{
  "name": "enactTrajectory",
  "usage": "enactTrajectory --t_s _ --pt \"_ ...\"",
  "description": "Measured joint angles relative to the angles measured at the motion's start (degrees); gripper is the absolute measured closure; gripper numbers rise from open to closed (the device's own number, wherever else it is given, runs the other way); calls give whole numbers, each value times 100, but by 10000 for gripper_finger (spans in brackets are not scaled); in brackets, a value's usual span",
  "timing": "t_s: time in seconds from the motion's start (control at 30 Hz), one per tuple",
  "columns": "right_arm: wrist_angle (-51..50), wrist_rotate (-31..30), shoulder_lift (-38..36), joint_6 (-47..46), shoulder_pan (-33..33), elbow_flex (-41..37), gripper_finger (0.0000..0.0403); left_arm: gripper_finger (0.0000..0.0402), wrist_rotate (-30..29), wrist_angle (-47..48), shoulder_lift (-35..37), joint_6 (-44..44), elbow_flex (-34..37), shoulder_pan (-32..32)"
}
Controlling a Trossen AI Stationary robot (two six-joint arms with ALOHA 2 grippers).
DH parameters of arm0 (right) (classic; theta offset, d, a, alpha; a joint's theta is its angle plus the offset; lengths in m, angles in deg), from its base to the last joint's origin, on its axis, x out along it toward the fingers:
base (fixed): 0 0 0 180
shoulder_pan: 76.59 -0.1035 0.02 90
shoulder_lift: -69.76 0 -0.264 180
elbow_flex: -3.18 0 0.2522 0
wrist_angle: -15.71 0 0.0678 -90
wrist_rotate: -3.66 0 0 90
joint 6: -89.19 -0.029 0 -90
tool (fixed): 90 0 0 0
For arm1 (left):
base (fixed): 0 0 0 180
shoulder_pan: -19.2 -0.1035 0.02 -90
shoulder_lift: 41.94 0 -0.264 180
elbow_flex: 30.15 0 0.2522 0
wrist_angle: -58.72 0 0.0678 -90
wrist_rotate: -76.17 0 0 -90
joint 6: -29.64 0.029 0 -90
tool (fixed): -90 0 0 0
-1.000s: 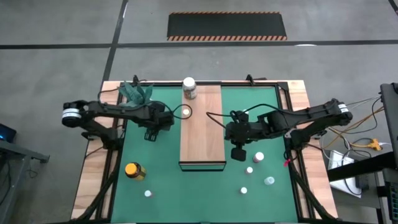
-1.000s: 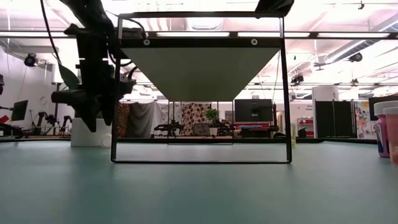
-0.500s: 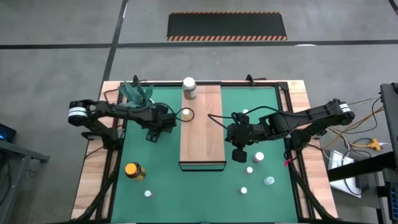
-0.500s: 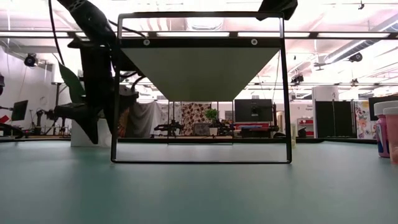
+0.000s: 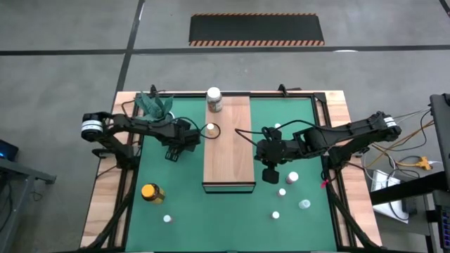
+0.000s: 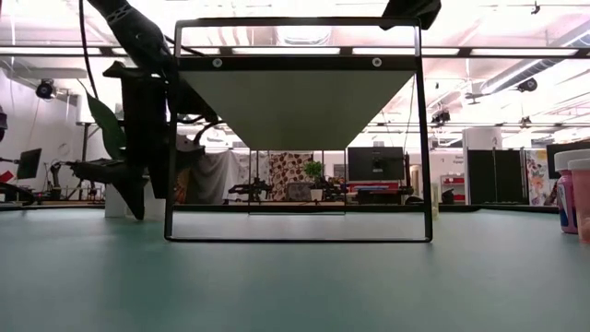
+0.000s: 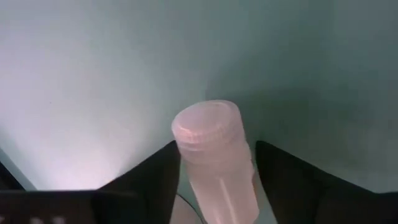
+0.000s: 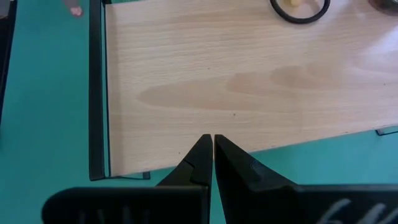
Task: Pick and place medicine bottles onto shelf by color
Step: Put the white pill bottle on the shelf
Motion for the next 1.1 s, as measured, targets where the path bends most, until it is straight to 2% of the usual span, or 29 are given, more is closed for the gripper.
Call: enactTrajectory --t_s 0.17,0.37,0.63,0.73,0.83,0.93,1.1 --pt "37 0 0 -2 0 0 394 280 -4 243 143 -8 0 2" --pt "107 0 0 0 0 0 394 281 -31 744 493 -280 -161 125" --pt "184 -2 0 43 0 0 394 265 -23 1469 1294 -931 -566 692" --pt "290 0 0 104 0 0 394 266 219 1631 1600 -1272 -755 935" --pt "304 -1 0 112 0 -3 394 266 727 1584 1891 -1490 -939 1195" --pt "412 -2 0 154 0 -70 394 266 996 1254 2141 -1675 -1135 1443" --pt "950 1 0 459 -37 -287 394 266 1239 -394 2628 -1814 -1115 1844"
